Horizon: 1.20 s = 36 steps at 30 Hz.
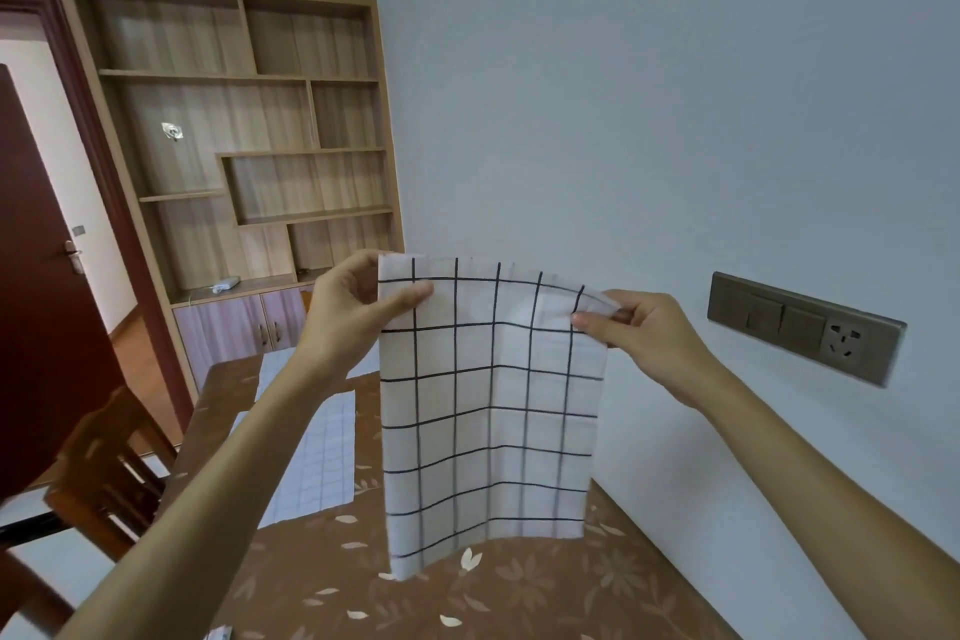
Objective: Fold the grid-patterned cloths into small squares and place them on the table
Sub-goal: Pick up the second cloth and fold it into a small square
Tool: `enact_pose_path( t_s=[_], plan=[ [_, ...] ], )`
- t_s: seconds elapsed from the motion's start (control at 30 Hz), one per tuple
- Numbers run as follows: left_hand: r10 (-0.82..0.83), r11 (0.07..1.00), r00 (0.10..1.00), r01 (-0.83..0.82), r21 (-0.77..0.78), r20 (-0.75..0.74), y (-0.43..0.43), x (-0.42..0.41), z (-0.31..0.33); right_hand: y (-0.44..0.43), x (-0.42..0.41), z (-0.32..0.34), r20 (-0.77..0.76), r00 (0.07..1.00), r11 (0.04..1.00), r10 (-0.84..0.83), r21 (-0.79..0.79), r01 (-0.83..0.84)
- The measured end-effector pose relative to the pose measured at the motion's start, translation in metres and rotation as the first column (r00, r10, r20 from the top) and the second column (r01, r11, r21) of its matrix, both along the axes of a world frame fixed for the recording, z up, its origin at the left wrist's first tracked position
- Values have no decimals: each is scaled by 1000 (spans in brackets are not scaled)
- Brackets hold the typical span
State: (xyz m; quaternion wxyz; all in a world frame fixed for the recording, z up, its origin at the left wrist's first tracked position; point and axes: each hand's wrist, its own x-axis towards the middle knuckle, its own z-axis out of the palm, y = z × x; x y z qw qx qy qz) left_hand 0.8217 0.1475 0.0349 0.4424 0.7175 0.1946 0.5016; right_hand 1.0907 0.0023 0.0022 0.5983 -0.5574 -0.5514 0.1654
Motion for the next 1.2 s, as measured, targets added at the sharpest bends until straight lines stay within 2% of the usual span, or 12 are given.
enact_pose_path(
  t_s=[0.1, 0.2, 0.27, 0.37, 0.43, 0.53, 0.67, 0.77, 0.87, 0.97, 1.1, 1.2],
  plan=[
    [-110, 994, 975, 111, -7, -193, 4, -3, -13, 0, 3, 6, -29, 1000, 997, -10, 71, 12],
    [-14, 996, 940, 44, 79, -342, 9, 0, -27, -3, 3, 11, -58, 998, 996, -8, 85, 13],
    [50, 989, 944, -1, 150, -325, 11, 3, -29, -5, 5, 12, -87, 996, 995, -20, 99, 29],
    [11, 995, 979, 9, 100, -204, 6, 7, -20, -11, 9, 11, -127, 992, 998, 21, 66, -13],
    [-15, 996, 985, 30, 85, -174, 4, 9, -13, -11, 11, 1, -39, 999, 1000, 16, 1, -16],
    [3, 988, 984, 25, 155, -177, 3, 6, -8, -6, 9, -15, 42, 999, 1000, -5, -28, 6],
    [66, 961, 969, 3, 276, -239, 7, -4, -9, -3, 15, -14, 209, 976, 997, -60, 52, 50],
    [145, 917, 947, -20, 399, -287, 11, -11, -11, -2, 20, -7, 264, 962, 996, -65, 81, 45],
    [154, 889, 946, -7, 458, -286, 11, -16, -8, 2, 23, -4, 270, 962, 996, -37, 89, 13],
    [201, 877, 940, -47, 479, -276, 12, -19, -7, 2, 25, -4, 277, 960, 997, -48, 79, 27],
    [240, 897, 920, -88, 432, -311, 11, -18, -6, 0, 27, -4, 346, 934, 994, -93, 80, 69],
    [211, 907, 926, -66, 417, -313, 10, -20, -7, -2, 25, 0, 296, 954, 998, -47, 46, 35]
  ],
)
